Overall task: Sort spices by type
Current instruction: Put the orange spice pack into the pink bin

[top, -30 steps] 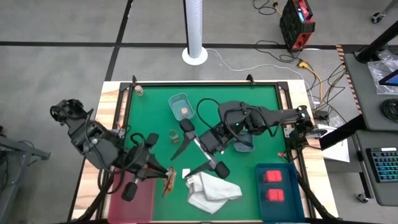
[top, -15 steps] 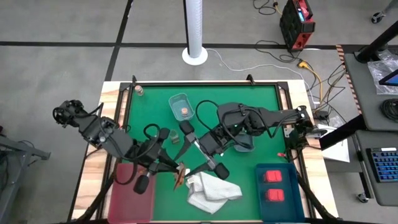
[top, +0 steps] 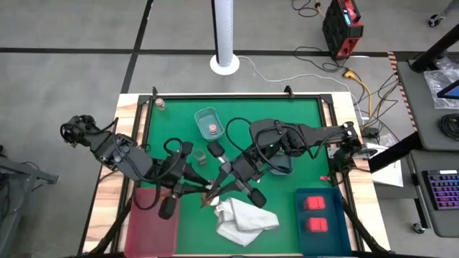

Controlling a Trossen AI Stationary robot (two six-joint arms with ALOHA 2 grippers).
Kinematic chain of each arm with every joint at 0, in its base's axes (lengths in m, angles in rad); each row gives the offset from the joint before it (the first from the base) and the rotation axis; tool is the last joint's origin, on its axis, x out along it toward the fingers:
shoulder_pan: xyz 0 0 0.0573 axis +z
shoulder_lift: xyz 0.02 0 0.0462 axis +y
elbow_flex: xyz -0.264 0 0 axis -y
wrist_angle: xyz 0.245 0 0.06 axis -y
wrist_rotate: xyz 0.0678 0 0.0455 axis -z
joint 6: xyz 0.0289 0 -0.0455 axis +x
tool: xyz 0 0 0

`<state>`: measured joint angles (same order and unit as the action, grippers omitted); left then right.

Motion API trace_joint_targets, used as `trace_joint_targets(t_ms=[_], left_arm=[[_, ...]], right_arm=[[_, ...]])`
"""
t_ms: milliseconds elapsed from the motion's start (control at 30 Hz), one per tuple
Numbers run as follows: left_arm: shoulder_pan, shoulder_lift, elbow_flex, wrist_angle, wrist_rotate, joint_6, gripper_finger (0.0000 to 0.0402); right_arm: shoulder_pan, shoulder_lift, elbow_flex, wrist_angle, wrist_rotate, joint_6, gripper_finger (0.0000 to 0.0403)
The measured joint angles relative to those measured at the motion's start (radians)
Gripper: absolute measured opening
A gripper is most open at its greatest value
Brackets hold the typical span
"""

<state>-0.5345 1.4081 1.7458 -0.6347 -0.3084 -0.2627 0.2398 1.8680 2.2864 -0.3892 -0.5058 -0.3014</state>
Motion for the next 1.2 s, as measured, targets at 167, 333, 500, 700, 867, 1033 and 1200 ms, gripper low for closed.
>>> trace_joint_targets(t_ms=[167,333,500,700,867,1033,1200], left_arm=[[0.002,-0.033,0.006,-0.023,-0.027,-0.005,0.0095],[0.0,-0.066,0.008,-0.072,-0.078,-0.003,0.0155],[0.0,-0.085,0.008,-0.14,-0.131,-0.01,0.0191],[-0.001,-0.053,0.006,-0.129,-0.217,0.017,0.0198],[0.002,-0.025,0.004,-0.163,-0.38,0.016,0.0198],[0.012,0.012,0.003,-0.169,-0.414,0.027,0.0198],[0.023,0.052,0.003,-0.171,-0.415,0.043,0.0198]], right_arm=[[-0.005,-0.011,0.0,-0.03,0.002,0.013,0.0011],[-0.006,-0.028,0.012,-0.076,0.014,0.04,0.001],[-0.006,-0.059,0.031,-0.237,0.318,0.082,0.0009],[-0.008,-0.062,0.031,-0.521,0.667,0.197,0.0009],[-0.006,-0.059,0.026,-0.542,0.672,0.25,0.0009],[-0.007,-0.059,0.026,-0.535,0.692,0.25,0.0009],[-0.006,-0.059,0.026,-0.514,0.691,0.24,0.0009]])
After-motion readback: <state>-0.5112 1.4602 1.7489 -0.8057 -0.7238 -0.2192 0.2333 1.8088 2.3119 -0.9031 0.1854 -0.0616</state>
